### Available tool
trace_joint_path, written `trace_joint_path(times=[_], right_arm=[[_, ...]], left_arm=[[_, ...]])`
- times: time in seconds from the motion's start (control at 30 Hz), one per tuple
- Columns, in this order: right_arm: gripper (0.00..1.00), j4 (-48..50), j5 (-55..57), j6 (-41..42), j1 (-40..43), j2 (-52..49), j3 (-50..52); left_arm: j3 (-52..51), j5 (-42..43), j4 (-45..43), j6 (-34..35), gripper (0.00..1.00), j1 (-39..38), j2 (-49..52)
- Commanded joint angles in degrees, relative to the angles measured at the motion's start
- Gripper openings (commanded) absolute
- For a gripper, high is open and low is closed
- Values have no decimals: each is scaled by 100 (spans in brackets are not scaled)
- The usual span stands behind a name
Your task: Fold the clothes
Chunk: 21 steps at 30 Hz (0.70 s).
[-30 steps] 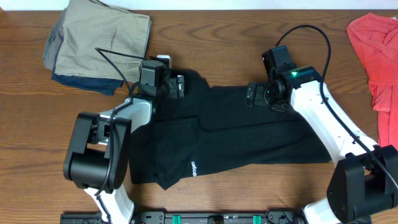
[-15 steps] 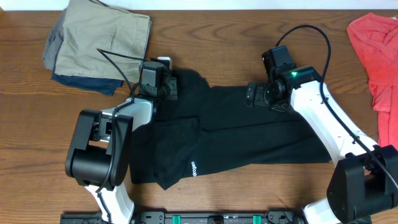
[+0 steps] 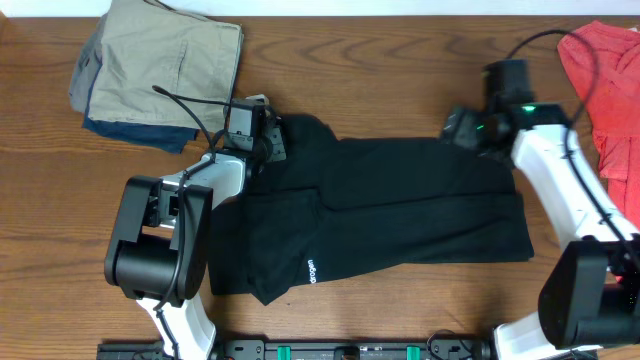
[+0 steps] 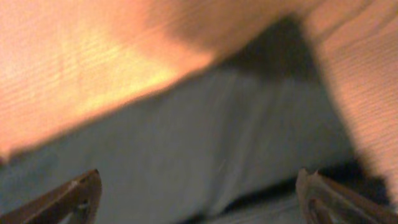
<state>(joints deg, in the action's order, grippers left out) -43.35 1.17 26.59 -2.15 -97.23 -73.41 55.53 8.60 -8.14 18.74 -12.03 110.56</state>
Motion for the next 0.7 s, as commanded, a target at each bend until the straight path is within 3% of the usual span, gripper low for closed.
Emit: trace_joint_path(times=[0.0, 0.23, 0.67], right_arm=[[93, 343, -94, -688, 358, -72, 0], [97, 984, -39, -1657, 573, -389, 0], [96, 1631, 629, -1707, 636, -1438, 0]], left_arm=[[-70, -28, 188, 149, 6, 17, 79], [-94, -31, 284, 149, 6, 17, 79], [-98, -31, 396, 146, 6, 17, 79]])
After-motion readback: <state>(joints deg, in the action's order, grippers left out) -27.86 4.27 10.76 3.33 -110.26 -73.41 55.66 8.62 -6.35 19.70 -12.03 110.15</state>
